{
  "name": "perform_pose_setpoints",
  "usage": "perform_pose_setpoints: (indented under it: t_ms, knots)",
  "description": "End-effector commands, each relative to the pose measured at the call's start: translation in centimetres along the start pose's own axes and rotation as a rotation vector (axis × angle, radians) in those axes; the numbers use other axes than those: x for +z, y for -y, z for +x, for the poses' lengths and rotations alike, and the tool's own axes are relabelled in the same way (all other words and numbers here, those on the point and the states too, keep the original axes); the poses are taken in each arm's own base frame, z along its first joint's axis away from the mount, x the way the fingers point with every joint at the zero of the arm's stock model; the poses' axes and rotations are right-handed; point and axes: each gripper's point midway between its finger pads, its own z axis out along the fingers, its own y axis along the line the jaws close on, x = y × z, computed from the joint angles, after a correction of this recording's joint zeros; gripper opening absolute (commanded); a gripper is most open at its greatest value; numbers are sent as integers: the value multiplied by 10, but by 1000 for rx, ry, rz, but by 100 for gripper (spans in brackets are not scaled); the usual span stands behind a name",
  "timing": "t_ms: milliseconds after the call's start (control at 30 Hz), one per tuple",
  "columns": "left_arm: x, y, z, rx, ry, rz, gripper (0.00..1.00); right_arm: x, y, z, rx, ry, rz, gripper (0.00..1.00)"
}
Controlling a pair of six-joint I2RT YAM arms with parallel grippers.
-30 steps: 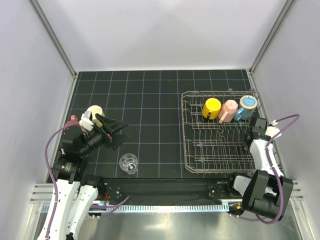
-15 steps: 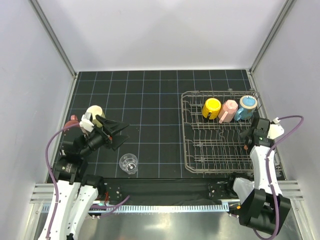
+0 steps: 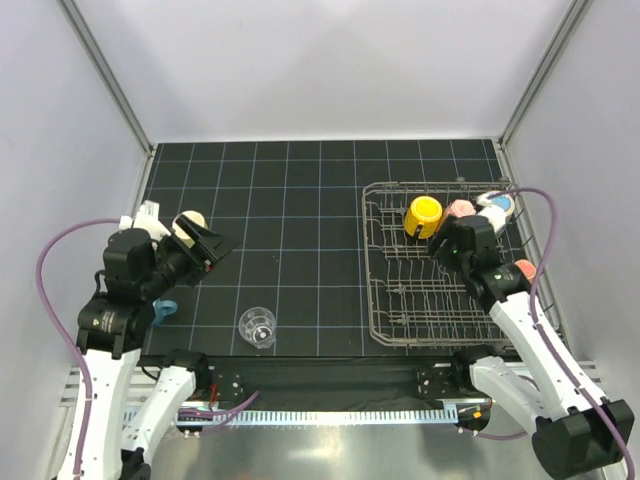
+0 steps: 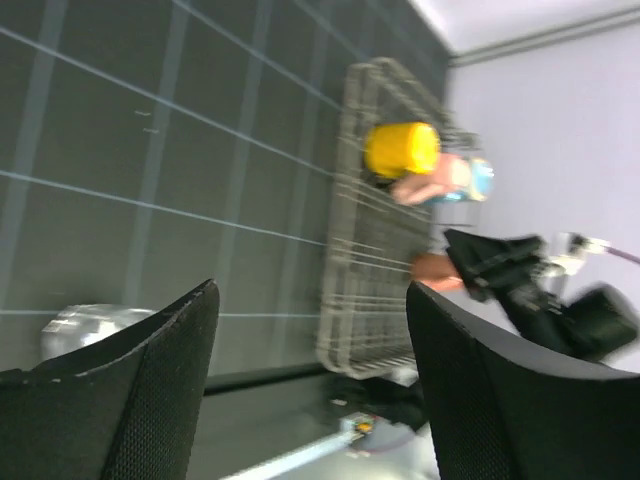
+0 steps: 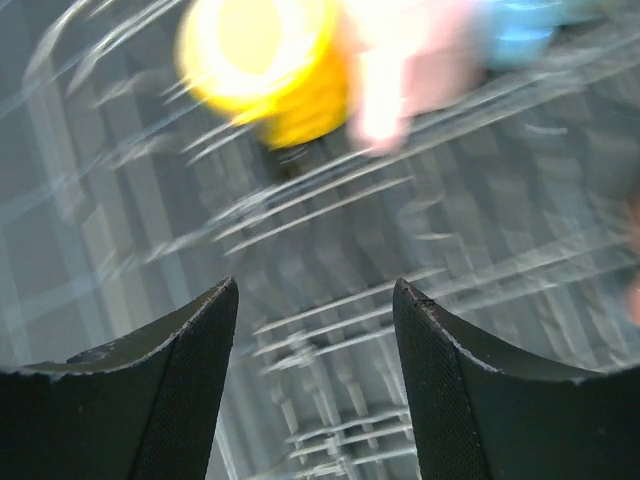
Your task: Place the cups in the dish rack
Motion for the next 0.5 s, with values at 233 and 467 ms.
perform_pose_setpoints:
  t_ms: [233,467]
  knots:
    - [18,-93,-44,301,169,-427,67,-51,-146,89,-434,-50,-756,67]
    - [46,-118,-68,343,205,-572,63,-66,-158,120,-626,-6,-764,71]
